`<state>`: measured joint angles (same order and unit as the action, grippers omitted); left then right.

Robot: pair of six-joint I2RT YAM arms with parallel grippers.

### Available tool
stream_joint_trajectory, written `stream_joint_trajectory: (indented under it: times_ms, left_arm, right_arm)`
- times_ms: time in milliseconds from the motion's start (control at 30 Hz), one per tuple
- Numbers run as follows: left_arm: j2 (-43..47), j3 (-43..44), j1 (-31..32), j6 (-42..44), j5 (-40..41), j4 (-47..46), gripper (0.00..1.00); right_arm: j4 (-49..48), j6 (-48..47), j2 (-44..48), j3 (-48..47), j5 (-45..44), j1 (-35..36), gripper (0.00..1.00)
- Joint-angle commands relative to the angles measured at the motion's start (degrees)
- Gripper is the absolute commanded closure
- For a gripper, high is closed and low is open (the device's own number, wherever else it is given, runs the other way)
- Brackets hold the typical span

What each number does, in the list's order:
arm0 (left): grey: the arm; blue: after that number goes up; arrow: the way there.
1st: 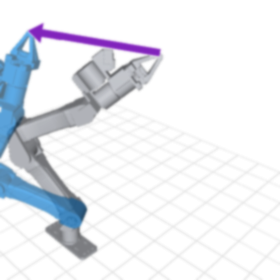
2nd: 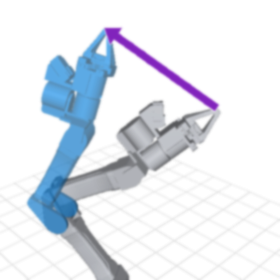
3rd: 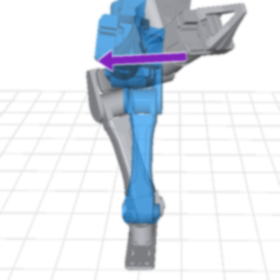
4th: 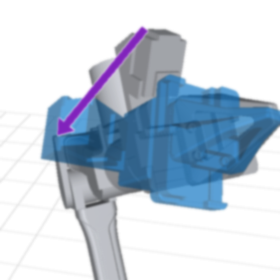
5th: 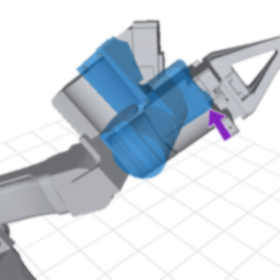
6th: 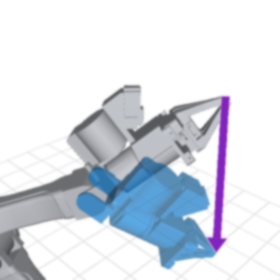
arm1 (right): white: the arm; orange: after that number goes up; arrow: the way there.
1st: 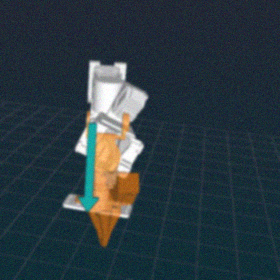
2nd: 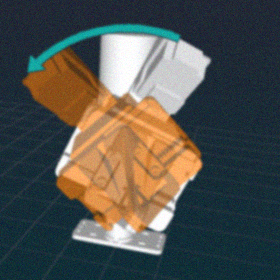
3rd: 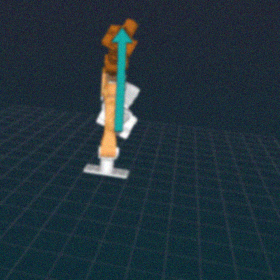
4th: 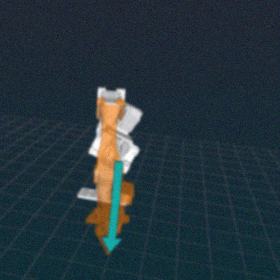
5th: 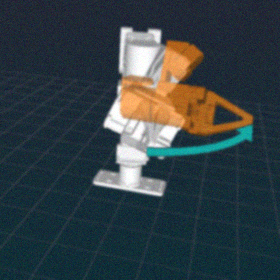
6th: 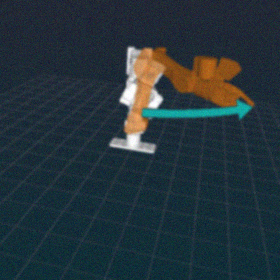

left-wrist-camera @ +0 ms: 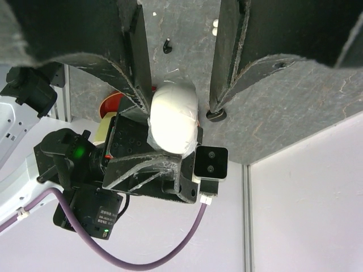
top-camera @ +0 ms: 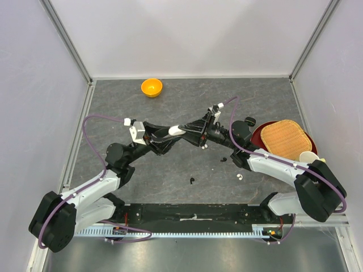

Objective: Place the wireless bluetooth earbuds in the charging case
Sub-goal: Pick up the charging case at the center of the board.

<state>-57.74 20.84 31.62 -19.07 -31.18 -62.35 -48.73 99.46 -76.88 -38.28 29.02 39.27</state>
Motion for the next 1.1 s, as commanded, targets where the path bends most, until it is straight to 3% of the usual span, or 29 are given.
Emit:
stream_joint_trajectory:
  times_ms: [0, 200, 300, 333, 533, 600, 700, 733, 800, 833, 933, 1067]
  left_arm:
    - [0.0, -0.4, 0.1, -0.8, 1.8, -4.7, 0.49]
    - [-0.4, -0.2, 0.1, -0.4, 1.8, -4.6, 0.52]
    - [-0.9, 0.1, 0.1, -0.3, 1.4, -4.4, 0.59]
    - [-1.1, 0.2, 0.1, -0.4, 1.3, -4.4, 0.65]
    - [-1.9, 0.4, 0.2, -0.5, 0.5, -4.0, 0.80]
    - [-2.0, 0.5, 0.3, -0.2, 0.3, -3.6, 0.91]
    - [-2.0, 0.5, 0.3, -0.2, 0.6, -2.8, 0.98]
    - [-2.1, 0.6, 0.3, -0.4, 0.8, -2.5, 0.98]
    - [-2.1, 0.7, 0.3, -1.3, 0.9, -1.8, 0.98]
    - [-2.1, 0.5, 0.3, -1.8, 1.0, -2.0, 0.98]
    - [-2.8, -1.7, 0.3, -3.7, 2.3, -7.2, 0.98]
    - [-3.5, -5.4, 0.3, -5.4, 5.3, -15.1, 0.98]
  right_arm:
    - [-0.4, 0.9, 0.2, 0.4, -1.4, 0.3, 1.00]
    - [1.1, 0.2, 0.2, 0.1, -1.4, 0.3, 1.00]
    - [1.4, 0.1, 0.2, -0.1, -1.3, 0.2, 1.00]
    - [1.4, 0.1, 0.2, -0.1, -1.3, 0.3, 1.00]
    - [1.4, 0.1, -0.2, -0.6, -0.9, 0.3, 0.99]
    - [1.4, -0.1, -0.4, -0.7, -0.6, 0.3, 0.98]
    - [1.7, -1.0, 0.1, -0.6, -0.6, 0.3, 0.84]
    - [2.8, -2.5, 0.2, -0.7, -1.0, 0.3, 0.72]
    - [6.7, -4.7, 1.6, -0.9, -1.6, 0.3, 0.58]
    - [8.6, -7.6, 2.1, -1.3, -2.3, 0.4, 0.45]
    - [17.9, -13.5, 4.9, -3.3, -4.0, 0.1, 0.25]
    - [31.7, -28.0, 9.4, -7.8, -10.4, 0.0, 0.10]
